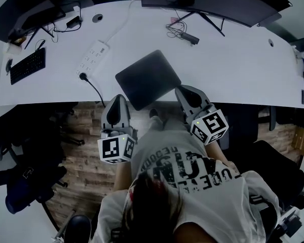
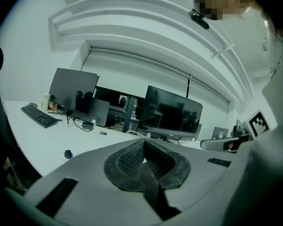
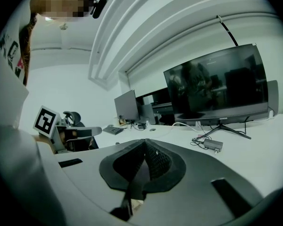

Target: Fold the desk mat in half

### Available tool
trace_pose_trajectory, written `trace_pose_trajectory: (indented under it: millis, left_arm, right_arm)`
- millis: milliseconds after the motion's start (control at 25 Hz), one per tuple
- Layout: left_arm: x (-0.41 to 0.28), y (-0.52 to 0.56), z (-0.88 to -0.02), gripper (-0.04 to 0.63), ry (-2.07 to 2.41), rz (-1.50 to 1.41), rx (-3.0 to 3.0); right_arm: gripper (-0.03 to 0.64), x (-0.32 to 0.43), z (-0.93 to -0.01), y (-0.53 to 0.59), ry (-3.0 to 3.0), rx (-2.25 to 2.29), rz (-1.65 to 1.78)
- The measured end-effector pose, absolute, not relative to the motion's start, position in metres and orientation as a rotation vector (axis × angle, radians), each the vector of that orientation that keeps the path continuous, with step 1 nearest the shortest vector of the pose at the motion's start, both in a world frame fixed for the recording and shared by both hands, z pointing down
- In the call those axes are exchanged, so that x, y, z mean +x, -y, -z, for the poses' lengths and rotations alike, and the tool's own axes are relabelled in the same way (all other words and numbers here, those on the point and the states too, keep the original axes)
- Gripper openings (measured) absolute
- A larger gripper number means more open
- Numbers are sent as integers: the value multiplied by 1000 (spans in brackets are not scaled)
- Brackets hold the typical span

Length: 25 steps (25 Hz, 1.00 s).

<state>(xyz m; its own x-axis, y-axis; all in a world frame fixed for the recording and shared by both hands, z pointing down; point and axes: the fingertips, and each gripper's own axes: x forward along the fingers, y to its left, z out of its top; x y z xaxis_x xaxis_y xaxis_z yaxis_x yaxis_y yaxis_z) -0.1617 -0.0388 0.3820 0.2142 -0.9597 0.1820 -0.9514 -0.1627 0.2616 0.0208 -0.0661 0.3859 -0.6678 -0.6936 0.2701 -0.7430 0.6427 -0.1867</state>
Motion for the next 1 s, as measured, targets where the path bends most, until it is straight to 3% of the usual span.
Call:
trace_pose_trajectory:
  millis: [1000]
  left_arm:
    - [-161,71,-383,-3,1901,62,2039]
  right_arm:
    - [-6,33,-375,136,2746,1084,-395]
